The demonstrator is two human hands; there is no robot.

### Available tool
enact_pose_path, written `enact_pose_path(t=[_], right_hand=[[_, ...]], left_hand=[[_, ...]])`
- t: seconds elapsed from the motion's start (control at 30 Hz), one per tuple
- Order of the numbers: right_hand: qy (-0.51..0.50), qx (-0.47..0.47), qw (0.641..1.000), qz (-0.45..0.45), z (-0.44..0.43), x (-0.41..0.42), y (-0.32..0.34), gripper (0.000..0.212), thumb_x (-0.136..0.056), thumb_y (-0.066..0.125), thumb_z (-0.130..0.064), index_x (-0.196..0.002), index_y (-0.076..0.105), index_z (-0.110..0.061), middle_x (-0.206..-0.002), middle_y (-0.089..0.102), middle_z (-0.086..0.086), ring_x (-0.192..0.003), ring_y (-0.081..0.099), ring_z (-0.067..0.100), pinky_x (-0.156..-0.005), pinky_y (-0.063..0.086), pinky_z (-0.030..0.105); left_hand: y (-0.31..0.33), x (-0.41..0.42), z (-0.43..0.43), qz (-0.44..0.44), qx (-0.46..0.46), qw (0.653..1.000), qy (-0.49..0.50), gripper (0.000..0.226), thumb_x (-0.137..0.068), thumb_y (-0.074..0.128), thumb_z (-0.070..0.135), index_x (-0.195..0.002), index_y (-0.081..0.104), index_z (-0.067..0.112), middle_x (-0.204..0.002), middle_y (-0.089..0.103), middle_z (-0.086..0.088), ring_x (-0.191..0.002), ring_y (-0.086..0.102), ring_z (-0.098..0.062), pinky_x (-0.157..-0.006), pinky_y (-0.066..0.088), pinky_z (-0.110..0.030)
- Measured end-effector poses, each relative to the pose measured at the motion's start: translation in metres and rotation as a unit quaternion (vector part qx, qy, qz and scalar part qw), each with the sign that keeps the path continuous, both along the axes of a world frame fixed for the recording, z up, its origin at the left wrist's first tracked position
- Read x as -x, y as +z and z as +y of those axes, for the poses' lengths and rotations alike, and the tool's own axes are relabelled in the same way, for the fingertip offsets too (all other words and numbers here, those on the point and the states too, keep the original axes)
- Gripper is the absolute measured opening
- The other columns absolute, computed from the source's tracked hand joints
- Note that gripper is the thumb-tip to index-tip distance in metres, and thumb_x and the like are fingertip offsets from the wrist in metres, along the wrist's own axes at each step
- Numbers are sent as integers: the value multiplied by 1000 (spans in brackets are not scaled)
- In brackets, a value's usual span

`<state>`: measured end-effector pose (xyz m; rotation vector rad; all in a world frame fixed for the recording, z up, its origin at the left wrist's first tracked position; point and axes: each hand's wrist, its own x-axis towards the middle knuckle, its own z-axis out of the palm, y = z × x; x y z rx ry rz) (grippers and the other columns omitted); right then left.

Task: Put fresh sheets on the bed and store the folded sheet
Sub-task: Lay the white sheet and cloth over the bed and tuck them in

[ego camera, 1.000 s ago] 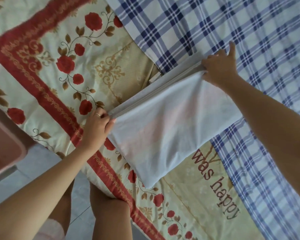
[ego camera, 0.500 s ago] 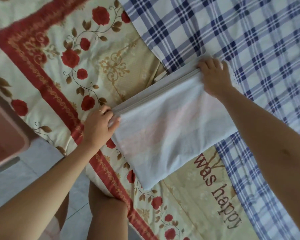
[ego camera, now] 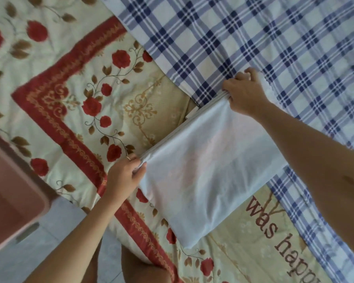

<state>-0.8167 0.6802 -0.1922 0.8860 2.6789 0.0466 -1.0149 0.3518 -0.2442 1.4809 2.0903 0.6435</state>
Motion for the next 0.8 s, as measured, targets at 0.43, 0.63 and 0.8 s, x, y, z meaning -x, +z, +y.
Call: enact_pose_path(t=[0.43, 0.63, 0.8], right_hand=[[-397, -44, 892, 213, -66, -3, -35, 57, -93, 40, -30, -144, 24, -11, -155, 17, 13, -146, 6, 28, -113, -9, 53], [4, 30, 987, 155, -206, -41, -57, 70, -90, 31, -50, -150, 12, -21, -153, 26, 14, -141, 16, 33, -107, 7, 68], [-269, -21, 963, 5, -209, -129, -54, 59, -92, 10, -65, -147, 4, -44, -157, 0, -13, -143, 20, 32, -102, 8, 76]], left_hand=[[-13, 14, 34, 204, 29, 966, -156, 68, -101, 12, 46, -63, 55, 12, -49, 45, 3, -29, 36, -12, -37, 4, -14], [-17, 11, 39, 270, 48, 941, -196, 50, -95, 31, 35, -59, 56, 11, -46, 48, 0, -26, 38, -14, -37, 6, -12], [-15, 7, 51, 314, 57, 914, -252, 35, -89, 61, 25, -57, 59, 9, -48, 51, -4, -29, 44, -18, -35, 20, -17]])
